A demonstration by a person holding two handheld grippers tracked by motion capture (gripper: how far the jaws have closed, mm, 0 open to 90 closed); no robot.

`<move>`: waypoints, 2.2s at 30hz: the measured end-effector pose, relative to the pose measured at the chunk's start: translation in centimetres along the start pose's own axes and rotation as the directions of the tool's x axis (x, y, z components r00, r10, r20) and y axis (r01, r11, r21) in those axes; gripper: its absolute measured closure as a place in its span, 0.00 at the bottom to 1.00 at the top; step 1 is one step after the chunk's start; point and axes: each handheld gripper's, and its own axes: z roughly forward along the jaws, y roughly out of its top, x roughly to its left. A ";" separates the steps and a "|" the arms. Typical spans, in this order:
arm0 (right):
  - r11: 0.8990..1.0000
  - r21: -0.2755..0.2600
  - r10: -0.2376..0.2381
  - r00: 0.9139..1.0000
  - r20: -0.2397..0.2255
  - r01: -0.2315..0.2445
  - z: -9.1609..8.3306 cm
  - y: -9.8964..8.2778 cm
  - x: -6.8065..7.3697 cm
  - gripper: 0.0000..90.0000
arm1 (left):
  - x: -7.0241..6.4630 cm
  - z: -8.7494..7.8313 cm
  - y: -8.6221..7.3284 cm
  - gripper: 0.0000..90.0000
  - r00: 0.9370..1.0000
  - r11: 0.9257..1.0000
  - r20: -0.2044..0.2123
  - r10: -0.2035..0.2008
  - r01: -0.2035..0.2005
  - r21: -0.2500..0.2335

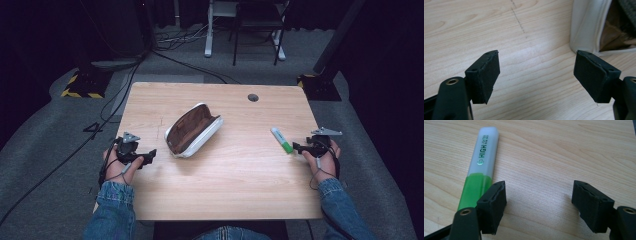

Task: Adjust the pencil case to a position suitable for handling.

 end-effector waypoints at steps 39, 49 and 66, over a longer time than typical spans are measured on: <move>1.000 -0.001 -0.002 1.000 -0.001 0.002 0.0 0.0 0.0 0.31 | -3.6 1.5 4.7 0.20 0.989 0.983 0.135 0.055 -0.031 -0.179; 1.000 -0.001 -0.002 1.000 -0.001 0.002 0.0 0.0 0.0 0.31 | -3.6 4.0 5.1 0.22 0.990 0.986 0.141 0.029 -0.005 -0.169; 1.000 -0.002 -0.004 1.000 0.000 0.004 0.0 0.0 0.0 0.31 | -3.5 7.4 5.0 0.37 0.991 0.993 0.135 0.006 0.010 -0.119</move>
